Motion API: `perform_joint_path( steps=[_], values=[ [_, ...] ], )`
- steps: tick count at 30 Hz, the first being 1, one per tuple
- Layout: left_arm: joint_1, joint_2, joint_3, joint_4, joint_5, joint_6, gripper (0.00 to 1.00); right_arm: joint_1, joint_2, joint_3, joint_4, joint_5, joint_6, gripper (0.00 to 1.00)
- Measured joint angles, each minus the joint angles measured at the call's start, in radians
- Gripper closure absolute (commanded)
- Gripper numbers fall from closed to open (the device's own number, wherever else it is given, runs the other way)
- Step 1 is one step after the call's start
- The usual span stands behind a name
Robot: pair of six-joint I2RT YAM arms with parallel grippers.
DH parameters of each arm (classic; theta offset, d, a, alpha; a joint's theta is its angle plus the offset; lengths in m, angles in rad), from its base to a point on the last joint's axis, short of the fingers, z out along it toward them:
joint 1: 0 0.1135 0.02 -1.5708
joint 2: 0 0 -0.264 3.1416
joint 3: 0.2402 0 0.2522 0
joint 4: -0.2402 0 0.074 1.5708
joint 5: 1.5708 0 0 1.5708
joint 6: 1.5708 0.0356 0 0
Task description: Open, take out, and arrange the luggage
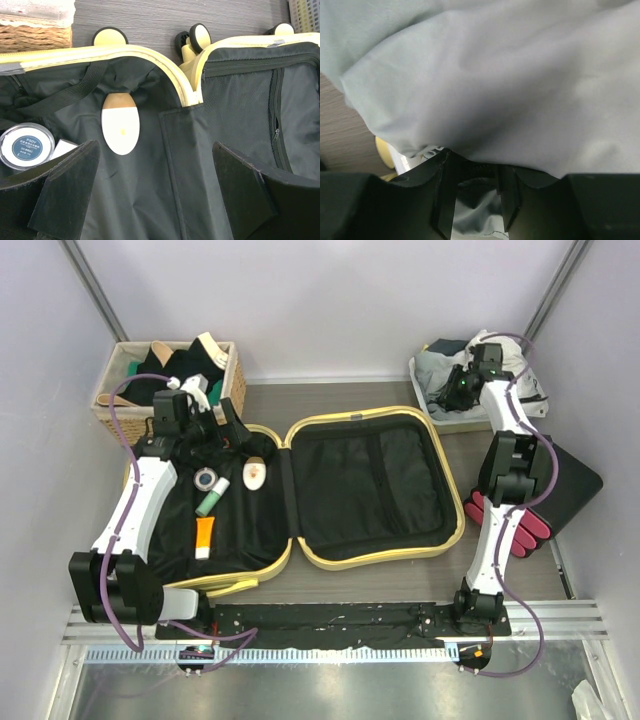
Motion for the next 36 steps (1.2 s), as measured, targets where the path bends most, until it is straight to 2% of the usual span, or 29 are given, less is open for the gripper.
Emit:
perform_joint_path(
  steps=[3, 7, 10, 11, 14, 17, 19, 27, 30, 36],
  values=[
    [0.0, 0.0, 0.0, 0.0, -0.008, 0.001, 0.0, 0.028, 0.037, 0.039, -0.016, 0.048, -0.017, 0.57],
    [0.0, 0.0, 0.0, -0.001, -0.022, 0.004, 0.0, 0.034, 0.023, -0.007, 0.023, 0.063, -0.02, 0.52],
    [0.0, 0.0, 0.0, -0.001, -0.025, 0.005, 0.0, 0.034, -0.001, -0.044, 0.057, 0.051, -0.022, 0.42],
    [0.0, 0.0, 0.0, -0.002, -0.026, 0.005, 0.0, 0.035, -0.007, -0.048, 0.06, 0.043, -0.023, 0.36],
    [0.0, 0.0, 0.0, -0.005, -0.033, 0.005, 0.02, 0.034, -0.037, -0.059, 0.057, 0.015, -0.027, 0.31],
    [-0.018, -0.009, -0.011, -0.008, -0.066, 0.008, 0.02, 0.034, -0.106, -0.093, 0.035, -0.018, -0.028, 0.3],
    [-0.049, -0.016, -0.017, -0.014, -0.1, 0.013, 0.02, 0.04, -0.185, -0.154, 0.032, -0.034, -0.029, 0.3],
    [-0.307, -0.009, -0.043, -0.026, -0.156, 0.0, 0.03, 0.062, -0.546, -0.455, 0.062, -0.06, -0.045, 0.28],
    [-0.373, 0.031, -0.056, -0.029, -0.184, -0.013, 0.04, 0.061, -0.612, -0.589, 0.094, -0.046, -0.046, 0.28],
    [-0.433, 0.112, -0.103, -0.034, -0.259, -0.042, 0.04, 0.061, -0.613, -0.756, 0.082, -0.01, -0.046, 0.28]
  ],
)
